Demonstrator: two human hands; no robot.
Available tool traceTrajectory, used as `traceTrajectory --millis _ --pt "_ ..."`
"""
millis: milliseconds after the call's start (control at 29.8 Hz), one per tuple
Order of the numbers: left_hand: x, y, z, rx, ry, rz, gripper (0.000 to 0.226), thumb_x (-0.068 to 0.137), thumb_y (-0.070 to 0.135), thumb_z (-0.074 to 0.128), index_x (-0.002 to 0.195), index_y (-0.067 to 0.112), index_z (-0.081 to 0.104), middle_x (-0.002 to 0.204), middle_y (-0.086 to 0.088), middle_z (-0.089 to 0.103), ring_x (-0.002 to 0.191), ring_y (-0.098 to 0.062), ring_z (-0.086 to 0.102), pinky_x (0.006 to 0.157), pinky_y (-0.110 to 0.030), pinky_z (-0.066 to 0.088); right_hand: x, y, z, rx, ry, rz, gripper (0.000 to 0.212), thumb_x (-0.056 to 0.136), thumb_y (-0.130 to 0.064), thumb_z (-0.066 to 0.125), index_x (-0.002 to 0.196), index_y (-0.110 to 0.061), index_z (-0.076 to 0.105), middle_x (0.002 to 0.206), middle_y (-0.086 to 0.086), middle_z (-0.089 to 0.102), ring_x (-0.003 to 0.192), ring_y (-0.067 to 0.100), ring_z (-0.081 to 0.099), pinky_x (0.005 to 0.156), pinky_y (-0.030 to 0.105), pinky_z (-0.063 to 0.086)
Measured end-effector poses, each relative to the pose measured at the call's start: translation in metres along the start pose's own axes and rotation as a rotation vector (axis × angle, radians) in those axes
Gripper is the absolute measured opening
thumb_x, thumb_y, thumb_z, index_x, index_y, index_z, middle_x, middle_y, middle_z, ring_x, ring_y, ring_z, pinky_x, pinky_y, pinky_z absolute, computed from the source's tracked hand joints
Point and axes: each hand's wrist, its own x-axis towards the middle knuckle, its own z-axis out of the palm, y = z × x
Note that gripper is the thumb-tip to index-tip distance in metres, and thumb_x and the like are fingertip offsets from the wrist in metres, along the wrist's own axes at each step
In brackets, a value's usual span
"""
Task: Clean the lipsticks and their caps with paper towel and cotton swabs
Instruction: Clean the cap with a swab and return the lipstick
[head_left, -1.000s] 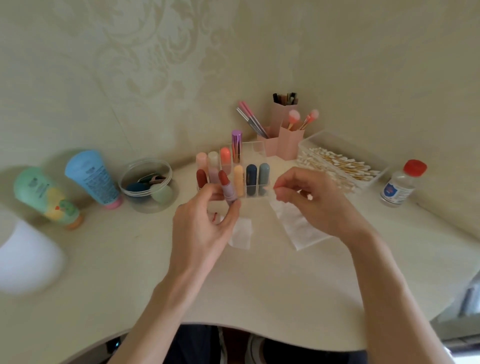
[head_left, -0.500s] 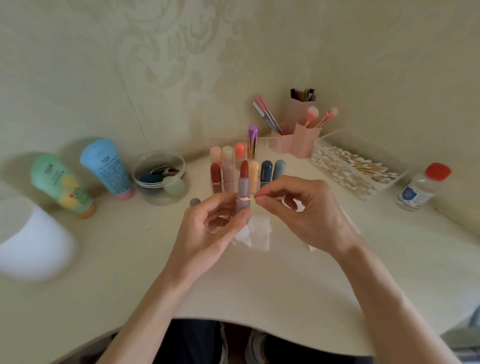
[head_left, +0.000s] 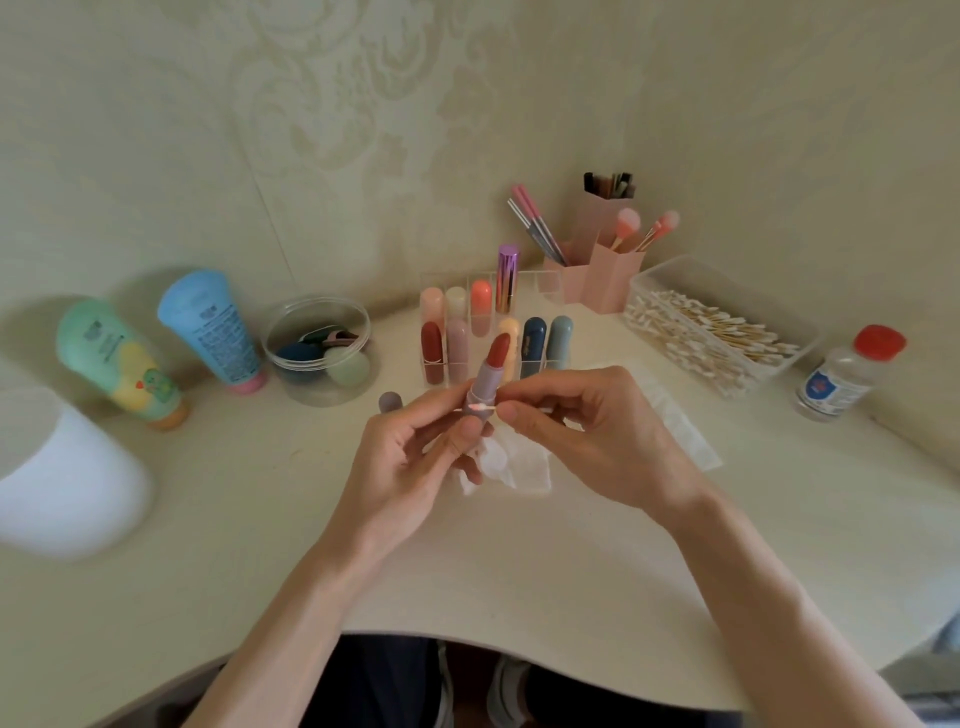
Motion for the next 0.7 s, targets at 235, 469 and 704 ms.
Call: traceTrajectory --millis 235,469,704 --pt "0.001 -0.001 0.0 -0.072 0.116 0.002 0.046 0.077 0.009 0.08 0.121 0.018 0.072 0.095 -0.007 0.08 0.082 -0.022 0.074 0.065 -0.025 0.056 -0.001 0.001 0.01 0.05 0.034 -0.01 0.015 0.098 -0.013 0.073 0.109 -0.017 0.082 0.095 -0.003 0.081 0.082 0.035 0.071 0.077 0.057 0.054" --pt "-0.002 0.003 0.001 -0.109 0.099 0.008 0.028 0.087 0.0 0.071 0.115 -0.003 0.068 0.097 -0.015 0.079 0.079 -0.019 0.076 0.055 -0.025 0.054 -0.001 -0.002 0.009 0.078 0.029 -0.019 0.015 0.097 -0.013 0.073 0.108 -0.016 0.082 0.09 -0.006 0.08 0.078 0.022 0.071 0.072 0.041 0.055" --pt "-0.005 -0.007 -0.005 0.089 -0.036 0.055 0.021 0.108 0.013 0.05 0.121 0.007 0.066 0.087 -0.014 0.065 0.071 -0.018 0.057 0.069 -0.025 0.047 -0.001 0.002 0.011 0.064 0.067 -0.04 0.017 0.096 -0.007 0.074 0.107 -0.017 0.082 0.086 -0.004 0.077 0.068 0.024 0.058 0.067 0.047 0.05"
